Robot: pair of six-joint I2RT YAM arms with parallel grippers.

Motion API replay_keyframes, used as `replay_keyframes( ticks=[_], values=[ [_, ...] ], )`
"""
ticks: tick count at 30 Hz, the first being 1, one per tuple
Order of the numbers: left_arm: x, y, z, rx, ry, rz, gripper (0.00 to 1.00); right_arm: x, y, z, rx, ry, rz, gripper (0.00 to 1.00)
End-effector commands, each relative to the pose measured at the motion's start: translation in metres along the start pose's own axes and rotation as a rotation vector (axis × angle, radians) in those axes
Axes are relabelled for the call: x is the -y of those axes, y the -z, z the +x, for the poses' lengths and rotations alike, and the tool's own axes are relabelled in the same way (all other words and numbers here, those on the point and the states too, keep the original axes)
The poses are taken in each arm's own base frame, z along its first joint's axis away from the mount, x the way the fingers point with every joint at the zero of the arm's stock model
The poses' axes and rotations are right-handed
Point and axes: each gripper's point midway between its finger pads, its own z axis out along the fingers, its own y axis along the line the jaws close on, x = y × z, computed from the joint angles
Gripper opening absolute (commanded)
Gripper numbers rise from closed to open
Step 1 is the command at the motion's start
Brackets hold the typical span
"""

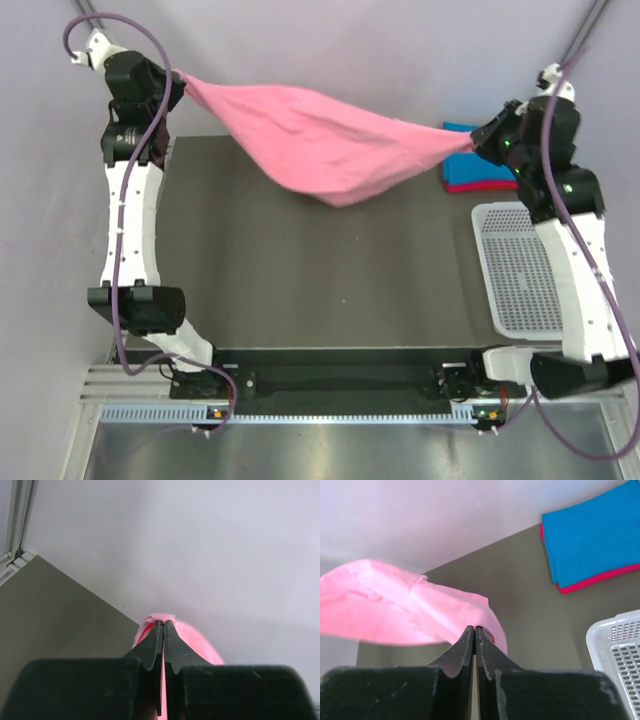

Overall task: Fold and stack the t-shirts
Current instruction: Flatten the tshirt out

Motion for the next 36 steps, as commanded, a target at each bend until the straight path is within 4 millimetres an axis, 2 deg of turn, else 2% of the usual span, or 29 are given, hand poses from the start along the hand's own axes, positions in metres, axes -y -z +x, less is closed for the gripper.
replay_keyframes(
  ticks=[1, 3, 4, 6, 7, 9, 10, 12, 15, 16, 20, 21, 22, 24, 26, 27, 28, 29, 30, 31, 32, 33, 34, 35, 36],
  values=[
    [-0.001, 0.033, -0.008, -0.001, -0.031, 0.022, 0.00, 0.003, 0.029, 0.002, 0.013, 0.002, -0.038, 0.00],
    [-0.004, 0.047, -0.008, 0.001, -0.038, 0.019, 0.00, 0.007, 0.043, 0.003, 0.018, 0.009, -0.037, 0.00],
    [-0.007, 0.064, -0.012, 0.011, -0.045, 0.018, 0.00, 0.009, 0.058, 0.000, 0.035, 0.010, -0.041, 0.00],
    [-0.009, 0.083, -0.017, 0.023, -0.055, 0.018, 0.00, 0.008, 0.081, -0.008, 0.074, 0.007, -0.058, 0.00],
    [-0.009, 0.099, -0.024, 0.041, -0.056, 0.023, 0.00, 0.007, 0.087, -0.010, 0.083, 0.002, -0.064, 0.00],
    [-0.011, 0.117, -0.031, 0.056, -0.062, 0.019, 0.00, 0.002, 0.101, -0.015, 0.100, -0.011, -0.098, 0.00],
    [-0.011, 0.132, -0.040, 0.084, -0.059, 0.019, 0.00, -0.001, 0.110, -0.020, 0.123, -0.014, -0.122, 0.00],
    [-0.014, 0.146, -0.043, 0.093, -0.062, 0.010, 0.00, -0.007, 0.113, -0.024, 0.140, -0.014, -0.149, 0.00],
    [-0.016, 0.164, -0.052, 0.114, -0.073, 0.003, 0.00, -0.009, 0.106, -0.035, 0.167, 0.001, -0.140, 0.00],
    [-0.014, 0.170, -0.057, 0.127, -0.074, 0.007, 0.00, -0.012, 0.094, -0.037, 0.163, 0.008, -0.137, 0.00],
    [-0.012, 0.171, -0.062, 0.133, -0.093, 0.001, 0.00, -0.027, 0.067, -0.057, 0.192, 0.010, -0.155, 0.00],
    [-0.011, 0.171, -0.060, 0.121, -0.100, 0.009, 0.00, -0.034, 0.067, -0.066, 0.211, 0.009, -0.174, 0.00],
    [-0.010, 0.170, -0.058, 0.111, -0.100, 0.016, 0.00, -0.040, 0.058, -0.070, 0.218, 0.009, -0.193, 0.00],
    [-0.006, 0.168, -0.049, 0.077, -0.100, 0.048, 0.00, -0.049, 0.045, -0.068, 0.201, 0.017, -0.228, 0.00],
    [-0.015, 0.162, -0.028, 0.018, -0.093, 0.040, 0.00, -0.053, 0.032, -0.065, 0.190, 0.028, -0.241, 0.00],
    [-0.016, 0.160, -0.016, -0.023, -0.080, 0.056, 0.00, -0.049, 0.010, -0.050, 0.147, 0.038, -0.228, 0.00],
    [-0.031, 0.152, 0.007, -0.073, -0.082, 0.033, 0.00, -0.053, 0.000, -0.044, 0.134, 0.043, -0.253, 0.00],
    [-0.041, 0.148, 0.021, -0.102, -0.081, 0.011, 0.00, -0.056, -0.012, -0.031, 0.097, 0.058, -0.282, 0.00],
    [-0.054, 0.144, 0.034, -0.127, -0.074, -0.022, 0.00, -0.049, -0.040, -0.001, 0.018, 0.065, -0.275, 0.00],
    [-0.080, 0.137, 0.058, -0.165, -0.084, -0.091, 0.00, -0.052, -0.054, 0.013, -0.017, 0.071, -0.301, 0.00],
    [-0.092, 0.134, 0.067, -0.176, -0.090, -0.125, 0.00, -0.049, -0.070, 0.035, -0.069, 0.090, -0.301, 0.00],
    [-0.105, 0.131, 0.077, -0.189, -0.088, -0.163, 0.00, -0.043, -0.099, 0.064, -0.146, 0.102, -0.278, 0.00],
    [-0.124, 0.128, 0.096, -0.222, -0.097, -0.209, 0.00, -0.041, -0.114, 0.082, -0.191, 0.118, -0.269, 0.00],
    [-0.130, 0.126, 0.103, -0.230, -0.095, -0.217, 0.00, -0.044, -0.126, 0.095, -0.220, 0.142, -0.267, 0.01],
    [-0.145, 0.124, 0.124, -0.273, -0.084, -0.243, 0.00, -0.034, -0.157, 0.128, -0.298, 0.148, -0.229, 0.02]
  ],
)
